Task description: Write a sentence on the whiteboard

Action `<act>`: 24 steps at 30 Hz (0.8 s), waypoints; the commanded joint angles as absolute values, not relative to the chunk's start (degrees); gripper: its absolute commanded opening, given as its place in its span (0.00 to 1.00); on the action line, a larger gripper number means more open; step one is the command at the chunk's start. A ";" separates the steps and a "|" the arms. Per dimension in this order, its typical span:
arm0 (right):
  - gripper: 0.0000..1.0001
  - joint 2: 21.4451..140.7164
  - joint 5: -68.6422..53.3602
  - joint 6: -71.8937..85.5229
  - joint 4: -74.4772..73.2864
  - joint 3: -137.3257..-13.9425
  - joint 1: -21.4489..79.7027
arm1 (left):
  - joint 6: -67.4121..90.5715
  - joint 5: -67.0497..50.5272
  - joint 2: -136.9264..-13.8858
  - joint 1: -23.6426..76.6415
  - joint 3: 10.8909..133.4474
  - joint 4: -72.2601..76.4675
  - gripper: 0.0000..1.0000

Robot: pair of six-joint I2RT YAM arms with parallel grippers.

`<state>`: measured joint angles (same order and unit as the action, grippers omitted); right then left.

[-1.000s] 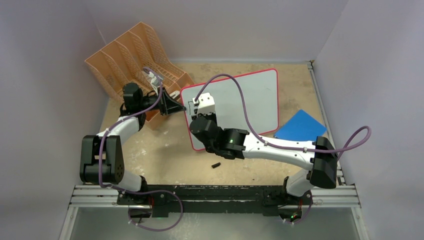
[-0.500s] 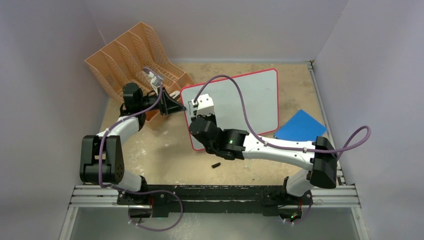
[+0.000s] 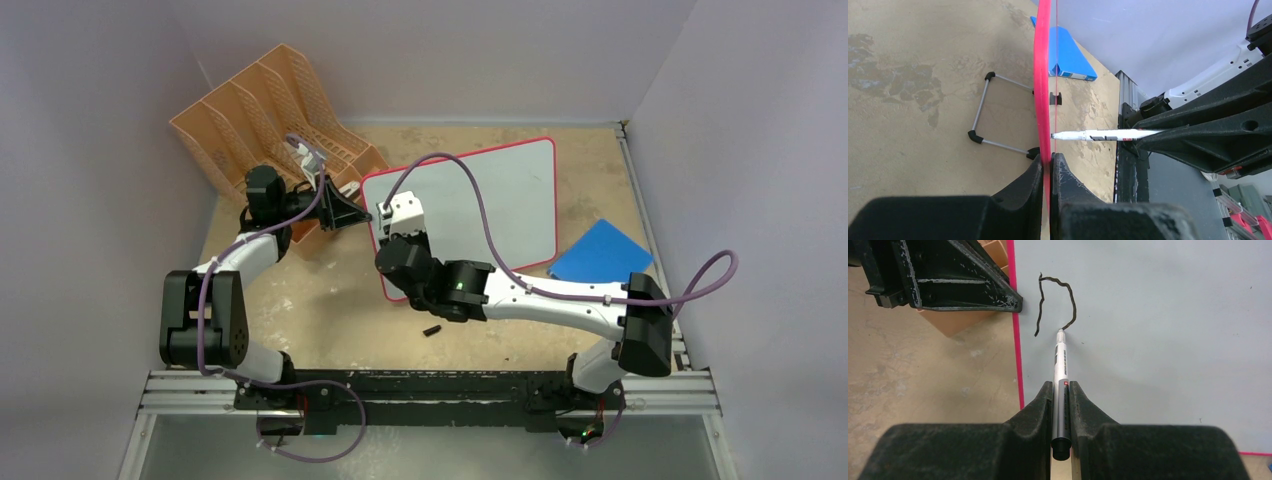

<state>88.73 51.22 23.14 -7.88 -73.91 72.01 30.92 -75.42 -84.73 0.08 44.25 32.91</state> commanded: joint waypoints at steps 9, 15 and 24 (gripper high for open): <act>0.00 89.77 50.65 23.46 -7.30 -76.89 72.86 | 30.76 -77.90 -82.46 0.27 44.56 36.04 0.00; 0.00 90.40 50.45 22.93 -6.87 -77.65 73.08 | 30.85 -77.95 -82.44 0.31 44.56 36.04 0.00; 0.00 91.22 50.27 22.25 -6.09 -78.27 73.12 | 30.83 -77.87 -82.42 0.33 44.52 36.04 0.00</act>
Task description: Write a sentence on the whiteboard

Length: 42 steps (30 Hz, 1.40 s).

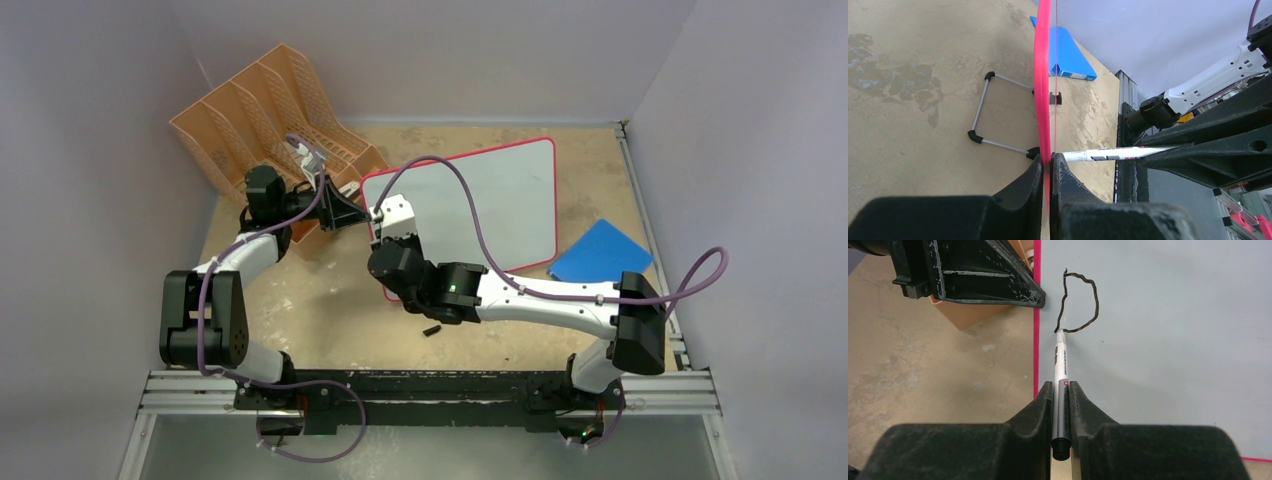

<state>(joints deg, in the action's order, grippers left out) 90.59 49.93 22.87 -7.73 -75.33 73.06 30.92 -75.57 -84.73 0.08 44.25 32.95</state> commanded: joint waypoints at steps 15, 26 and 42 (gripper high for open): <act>0.00 86.87 50.17 22.44 -6.40 -77.48 73.39 | 30.73 -77.70 -82.27 0.35 44.49 36.04 0.00; 0.00 78.99 48.80 24.22 -6.16 -70.59 72.21 | 30.29 -77.36 -82.18 0.33 44.56 35.34 0.00; 0.00 76.50 43.62 25.06 -0.94 -65.83 68.45 | 29.77 -77.17 -82.18 0.30 44.76 34.65 0.00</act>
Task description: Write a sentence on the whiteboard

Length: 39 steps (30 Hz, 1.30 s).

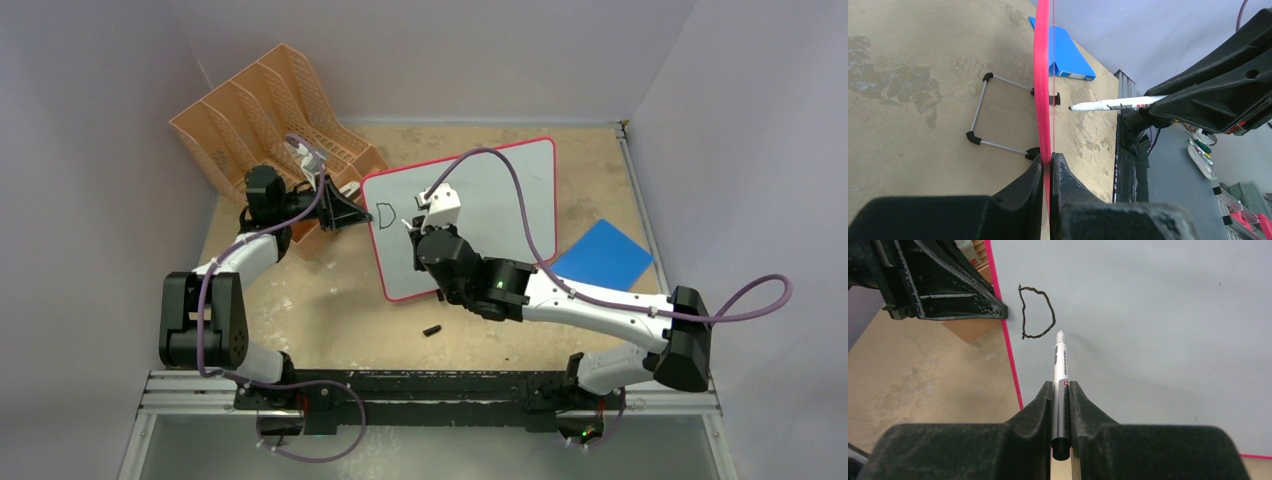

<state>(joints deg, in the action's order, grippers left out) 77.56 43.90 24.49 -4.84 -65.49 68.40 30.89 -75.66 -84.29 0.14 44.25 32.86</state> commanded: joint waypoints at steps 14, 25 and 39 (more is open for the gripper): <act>0.00 77.91 44.28 24.25 -0.26 -66.23 68.33 | 29.36 -76.99 -82.35 0.35 44.74 34.19 0.00; 0.00 78.77 43.49 24.14 1.69 -66.70 68.29 | 29.35 -76.99 -82.27 0.35 44.74 34.19 0.00; 0.00 79.01 45.73 25.64 -2.19 -67.06 68.21 | 29.36 -76.99 -82.34 0.31 44.81 34.19 0.00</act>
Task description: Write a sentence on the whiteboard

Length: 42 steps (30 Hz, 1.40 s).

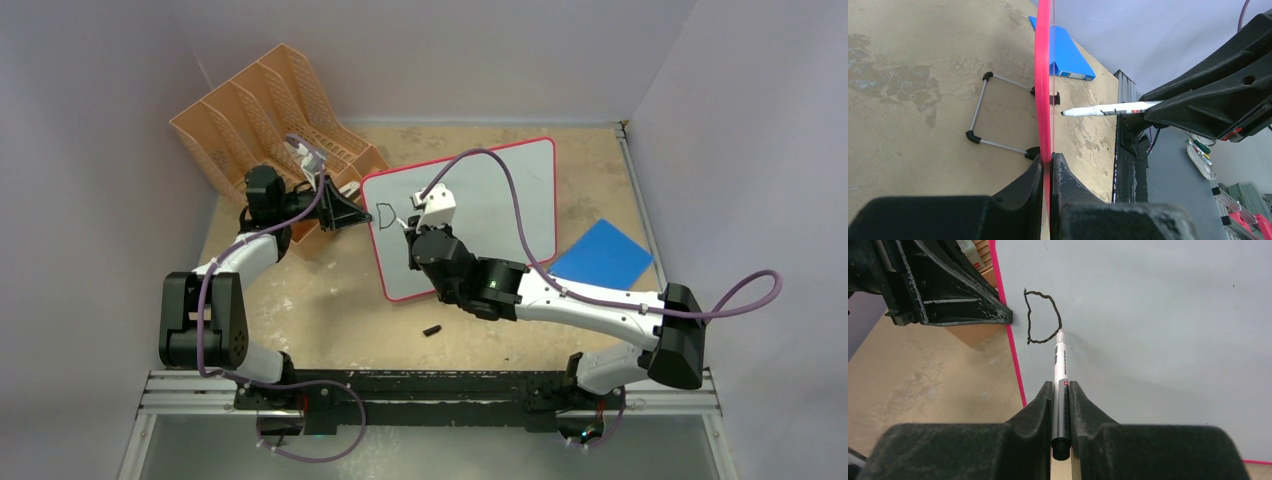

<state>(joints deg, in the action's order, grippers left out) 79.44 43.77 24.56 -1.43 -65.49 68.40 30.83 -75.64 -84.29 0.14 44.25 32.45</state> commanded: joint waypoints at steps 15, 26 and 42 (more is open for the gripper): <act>0.00 79.69 45.70 25.53 -1.67 -67.17 67.59 | 29.43 -77.08 -82.44 0.35 44.74 34.19 0.00; 0.00 79.96 45.32 25.18 -0.60 -67.17 67.24 | 29.44 -77.08 -82.44 0.40 44.74 34.19 0.00; 0.00 80.54 44.60 24.76 -0.26 -67.57 66.75 | 29.44 -77.06 -82.44 0.44 44.74 34.21 0.00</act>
